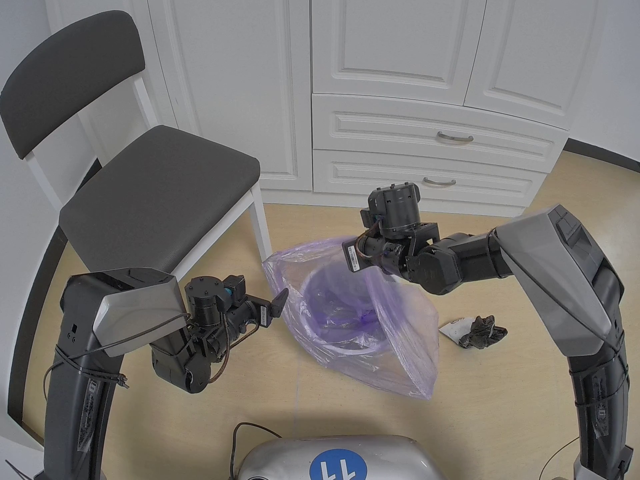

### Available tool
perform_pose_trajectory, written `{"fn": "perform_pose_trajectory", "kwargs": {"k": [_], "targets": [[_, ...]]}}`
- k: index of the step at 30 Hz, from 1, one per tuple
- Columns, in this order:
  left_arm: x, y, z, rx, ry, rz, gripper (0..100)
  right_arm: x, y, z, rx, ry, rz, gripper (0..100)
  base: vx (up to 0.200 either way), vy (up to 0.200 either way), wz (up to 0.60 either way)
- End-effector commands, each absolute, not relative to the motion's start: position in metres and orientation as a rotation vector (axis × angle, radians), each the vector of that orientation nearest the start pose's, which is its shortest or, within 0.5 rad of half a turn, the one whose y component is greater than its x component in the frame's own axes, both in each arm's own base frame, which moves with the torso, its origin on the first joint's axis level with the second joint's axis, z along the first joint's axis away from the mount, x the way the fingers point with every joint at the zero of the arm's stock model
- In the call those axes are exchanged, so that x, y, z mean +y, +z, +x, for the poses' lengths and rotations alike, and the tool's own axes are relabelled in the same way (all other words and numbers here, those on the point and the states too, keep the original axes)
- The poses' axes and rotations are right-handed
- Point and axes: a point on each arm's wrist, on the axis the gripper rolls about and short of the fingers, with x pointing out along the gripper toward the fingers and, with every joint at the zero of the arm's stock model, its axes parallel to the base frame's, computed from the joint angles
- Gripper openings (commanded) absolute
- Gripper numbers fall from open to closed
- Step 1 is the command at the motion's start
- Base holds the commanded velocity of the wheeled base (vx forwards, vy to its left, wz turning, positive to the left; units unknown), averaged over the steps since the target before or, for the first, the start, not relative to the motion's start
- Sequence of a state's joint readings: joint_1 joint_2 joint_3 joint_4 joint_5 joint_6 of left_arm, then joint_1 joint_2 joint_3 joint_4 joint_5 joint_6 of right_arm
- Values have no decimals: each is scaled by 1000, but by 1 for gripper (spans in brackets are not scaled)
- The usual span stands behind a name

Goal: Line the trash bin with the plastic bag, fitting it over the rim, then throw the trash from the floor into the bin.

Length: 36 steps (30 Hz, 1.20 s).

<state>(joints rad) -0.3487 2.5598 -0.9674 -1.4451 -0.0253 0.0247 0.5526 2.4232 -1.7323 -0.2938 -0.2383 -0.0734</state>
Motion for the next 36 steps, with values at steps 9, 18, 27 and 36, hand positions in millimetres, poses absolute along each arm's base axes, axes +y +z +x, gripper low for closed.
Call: {"fn": "perform_pose_trajectory", "kwargs": {"k": [9,18,27,36], "targets": [[-145,-25,397,134,-374,47,100,260,44,484,270,222,-368,0,0,0,0],[-145,-23,397,126,-374,47,100,266,38,490,68,208,-336,0,0,0,0],[-148,-24,394,130,-383,52,100,279,22,487,-74,252,-300,0,0,0,0],[-150,-25,393,121,-388,55,100,273,0,489,-237,271,-451,0,0,0,0]]}}
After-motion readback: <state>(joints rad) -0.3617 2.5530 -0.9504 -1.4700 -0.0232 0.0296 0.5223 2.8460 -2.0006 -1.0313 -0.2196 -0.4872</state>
